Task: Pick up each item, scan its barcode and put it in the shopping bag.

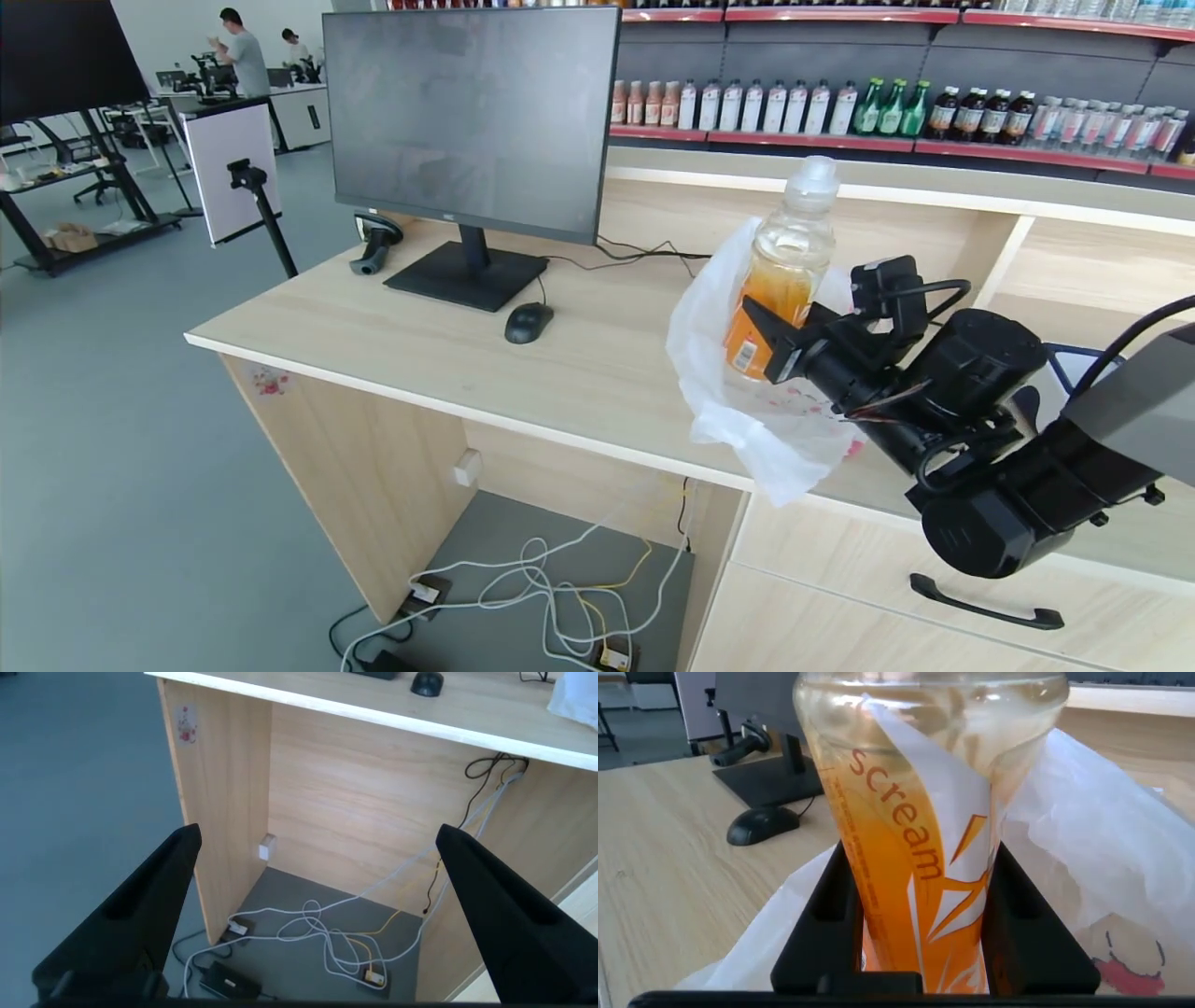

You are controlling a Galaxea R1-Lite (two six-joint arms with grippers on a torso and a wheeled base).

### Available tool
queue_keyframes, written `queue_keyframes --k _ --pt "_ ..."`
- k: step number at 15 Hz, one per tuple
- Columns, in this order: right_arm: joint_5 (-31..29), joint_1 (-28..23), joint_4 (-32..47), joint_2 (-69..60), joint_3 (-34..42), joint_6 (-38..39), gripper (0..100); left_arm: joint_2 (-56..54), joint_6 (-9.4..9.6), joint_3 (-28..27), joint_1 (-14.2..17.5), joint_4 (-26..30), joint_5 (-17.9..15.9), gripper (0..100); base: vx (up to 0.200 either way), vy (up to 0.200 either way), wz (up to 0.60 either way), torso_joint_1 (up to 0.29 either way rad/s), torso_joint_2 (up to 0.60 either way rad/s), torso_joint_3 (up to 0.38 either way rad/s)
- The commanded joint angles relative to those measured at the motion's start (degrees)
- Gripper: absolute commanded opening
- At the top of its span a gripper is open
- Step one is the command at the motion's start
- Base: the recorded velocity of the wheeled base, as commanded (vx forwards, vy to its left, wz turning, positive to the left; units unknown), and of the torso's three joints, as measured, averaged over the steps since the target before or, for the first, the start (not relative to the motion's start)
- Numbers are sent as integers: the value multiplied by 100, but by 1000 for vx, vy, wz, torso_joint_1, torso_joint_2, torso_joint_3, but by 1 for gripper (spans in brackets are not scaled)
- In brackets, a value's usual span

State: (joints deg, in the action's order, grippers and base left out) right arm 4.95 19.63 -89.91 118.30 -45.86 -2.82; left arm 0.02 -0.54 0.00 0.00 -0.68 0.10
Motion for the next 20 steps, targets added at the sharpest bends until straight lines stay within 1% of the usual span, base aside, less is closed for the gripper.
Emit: queue_keyframes --k 1,5,14,20 --pt "-12 -64 -9 27 51 0 0 6 1 0 0 -2 -1 100 0 0 0 0 0 0" --pt "-12 -117 -9 27 385 18 0 6 10 0 0 -28 8 100 0 0 0 0 0 0" --pt "-3 -205 -9 35 693 27 0 6 1 0 0 -28 8 100 0 0 0 0 0 0" --pt "-3 -29 -9 -61 719 36 0 6 -17 0 0 -2 8 100 0 0 0 0 0 0"
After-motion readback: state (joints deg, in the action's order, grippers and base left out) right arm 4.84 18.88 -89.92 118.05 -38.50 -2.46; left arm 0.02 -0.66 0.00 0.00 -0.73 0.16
